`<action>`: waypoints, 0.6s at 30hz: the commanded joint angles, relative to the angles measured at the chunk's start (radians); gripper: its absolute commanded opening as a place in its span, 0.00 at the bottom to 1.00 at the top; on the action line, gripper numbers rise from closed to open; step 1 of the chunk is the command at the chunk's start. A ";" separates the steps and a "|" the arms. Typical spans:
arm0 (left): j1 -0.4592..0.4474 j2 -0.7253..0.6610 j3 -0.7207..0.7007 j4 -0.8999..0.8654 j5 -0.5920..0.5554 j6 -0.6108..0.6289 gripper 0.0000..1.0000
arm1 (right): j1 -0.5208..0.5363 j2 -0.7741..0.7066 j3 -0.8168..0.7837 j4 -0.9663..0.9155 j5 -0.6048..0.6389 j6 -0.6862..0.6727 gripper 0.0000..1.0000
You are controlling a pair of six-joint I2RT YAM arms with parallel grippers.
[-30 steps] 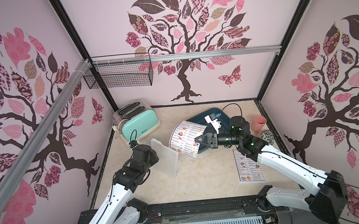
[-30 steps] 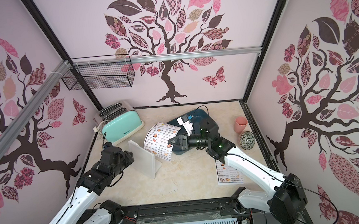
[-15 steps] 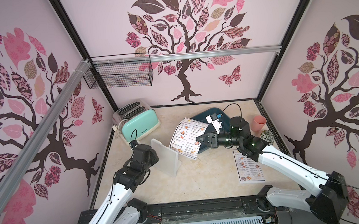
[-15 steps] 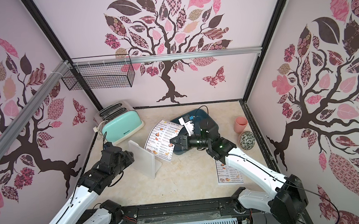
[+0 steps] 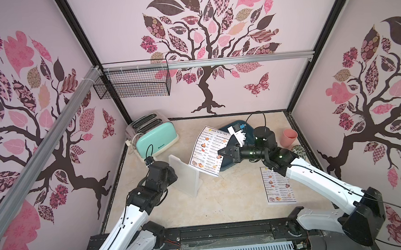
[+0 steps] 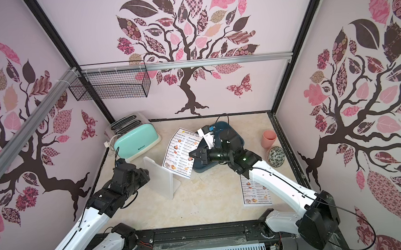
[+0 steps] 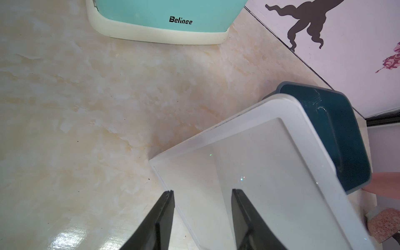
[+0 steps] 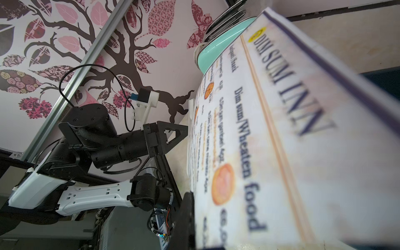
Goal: Replace the menus in the menu holders
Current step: Insert the menu into the menu holder.
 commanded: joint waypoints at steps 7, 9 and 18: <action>0.004 0.001 0.014 0.011 -0.007 0.023 0.49 | 0.005 0.033 0.054 -0.002 -0.040 -0.027 0.00; 0.004 -0.001 0.015 0.011 -0.008 0.024 0.49 | 0.007 0.044 0.064 -0.002 -0.052 -0.028 0.00; 0.004 -0.009 0.015 0.002 -0.018 0.027 0.49 | 0.017 0.106 0.118 -0.009 -0.055 -0.060 0.00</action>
